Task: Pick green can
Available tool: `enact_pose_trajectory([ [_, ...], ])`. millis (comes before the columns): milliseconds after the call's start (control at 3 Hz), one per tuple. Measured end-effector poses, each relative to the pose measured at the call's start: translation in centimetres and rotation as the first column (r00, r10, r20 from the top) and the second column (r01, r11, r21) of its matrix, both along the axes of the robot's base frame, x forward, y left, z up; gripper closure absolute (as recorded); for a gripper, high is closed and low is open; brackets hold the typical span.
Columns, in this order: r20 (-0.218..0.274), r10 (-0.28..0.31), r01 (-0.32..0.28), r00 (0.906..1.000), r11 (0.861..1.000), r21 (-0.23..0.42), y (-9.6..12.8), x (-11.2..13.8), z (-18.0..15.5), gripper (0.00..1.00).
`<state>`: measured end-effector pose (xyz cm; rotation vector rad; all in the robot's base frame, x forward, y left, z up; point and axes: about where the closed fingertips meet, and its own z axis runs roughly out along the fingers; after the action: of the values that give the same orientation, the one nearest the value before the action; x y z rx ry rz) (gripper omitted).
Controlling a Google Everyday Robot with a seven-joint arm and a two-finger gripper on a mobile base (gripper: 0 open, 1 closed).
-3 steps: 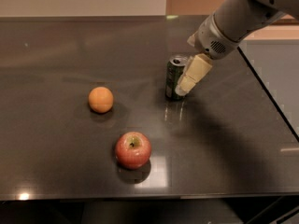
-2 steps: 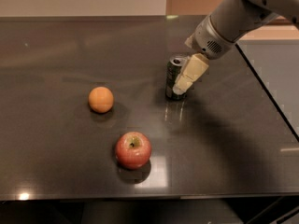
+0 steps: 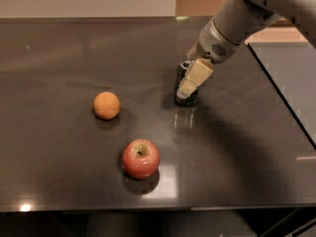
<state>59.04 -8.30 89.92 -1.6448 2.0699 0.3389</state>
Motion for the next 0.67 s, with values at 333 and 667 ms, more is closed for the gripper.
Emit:
enact_pose_trajectory([
  [333, -0.006, 0.013, -0.013, 0.9999, 1.000, 0.003, 0.29, 0.19, 0.31, 0.42],
  [667, -0.006, 0.031, -0.031, 0.9995, 0.999, 0.011, 0.55, 0.07, 1.11, 0.65],
])
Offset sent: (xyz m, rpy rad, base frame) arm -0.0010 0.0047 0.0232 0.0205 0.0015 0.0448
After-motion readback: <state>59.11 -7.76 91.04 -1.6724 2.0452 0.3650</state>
